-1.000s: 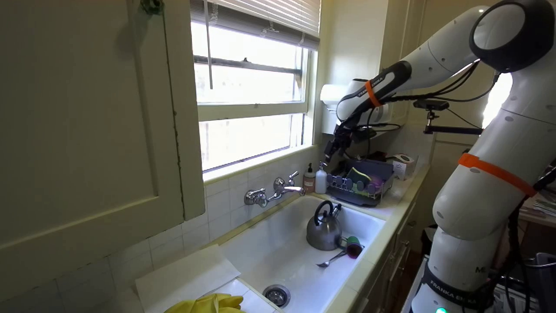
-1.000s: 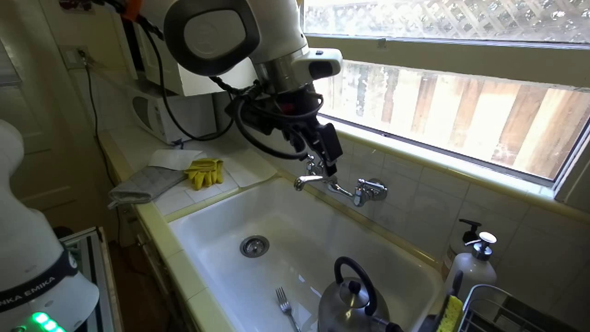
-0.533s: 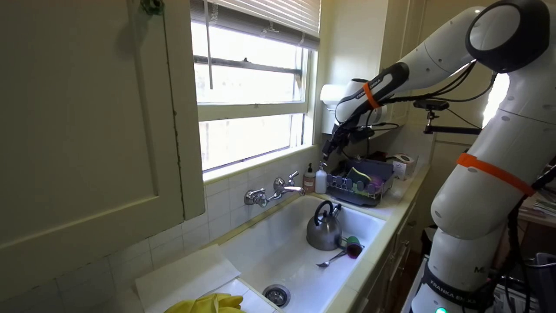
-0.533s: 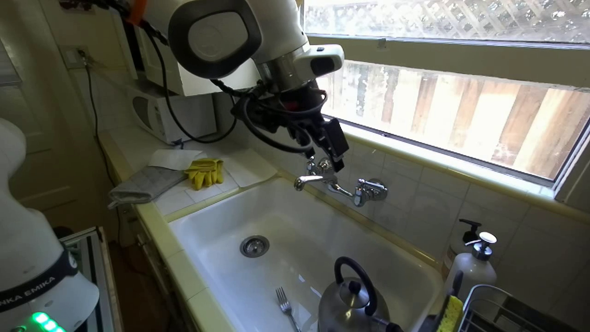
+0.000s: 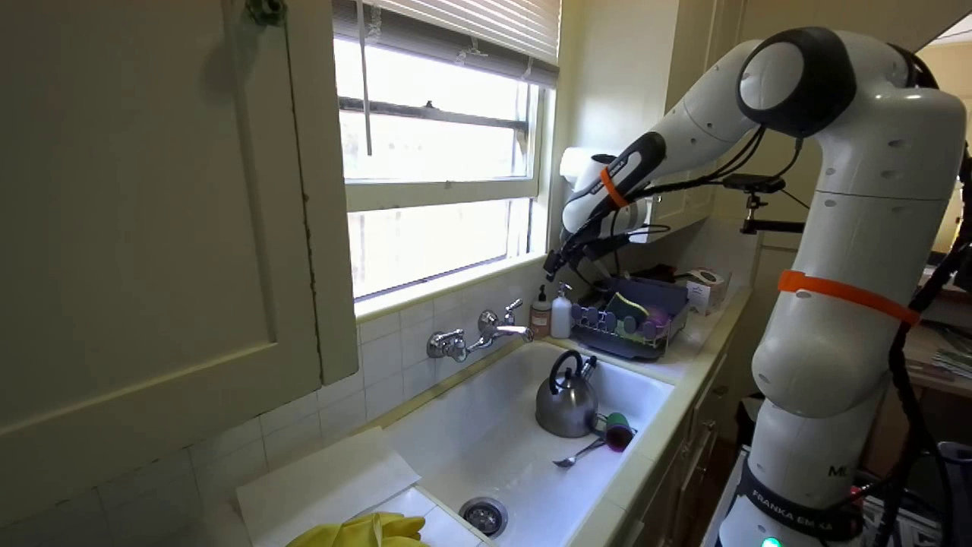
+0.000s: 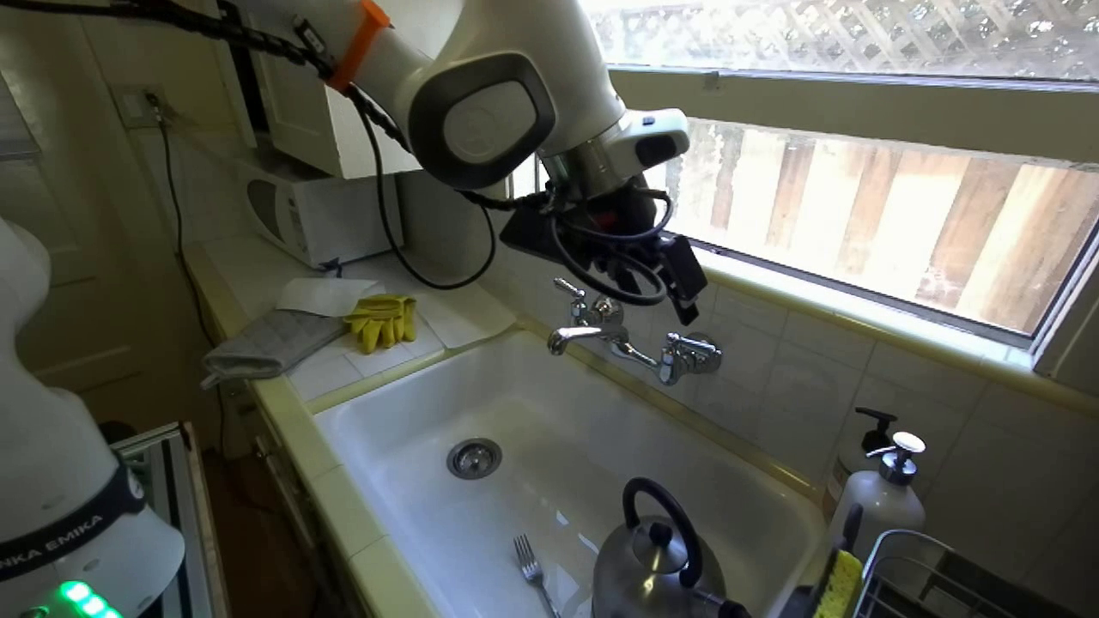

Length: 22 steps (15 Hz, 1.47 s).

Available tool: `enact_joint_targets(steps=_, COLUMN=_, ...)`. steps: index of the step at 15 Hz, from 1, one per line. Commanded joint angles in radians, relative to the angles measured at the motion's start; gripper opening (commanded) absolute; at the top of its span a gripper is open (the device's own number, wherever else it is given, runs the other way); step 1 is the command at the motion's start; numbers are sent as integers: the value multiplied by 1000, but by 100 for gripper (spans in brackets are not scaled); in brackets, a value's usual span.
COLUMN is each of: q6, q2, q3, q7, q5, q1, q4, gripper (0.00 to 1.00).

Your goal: Push the right faucet handle forwards.

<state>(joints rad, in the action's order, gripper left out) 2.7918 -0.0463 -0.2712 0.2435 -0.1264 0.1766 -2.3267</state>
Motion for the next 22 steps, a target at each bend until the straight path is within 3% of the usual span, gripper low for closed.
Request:
enact_joint_targets(steps=1, q6=-2, q2=144, q3=24, q7=2, q5=53, q1=10, q4=130, gripper=100)
enact_joint_targets(steps=4, q6=-18, q2=223, q3=52, q7=98, q5=184, q1=6, q4=208, gripper=100)
enact_joint_targets(steps=6, q6=-16, q2=281, q3=67, q7=117, q5=212, q1=17, q4=263, gripper=100)
enact_joint_targets(steps=22, q6=5, q2=511, q3=209, q7=121, q5=188, q1=150, q4=496, gripper=100)
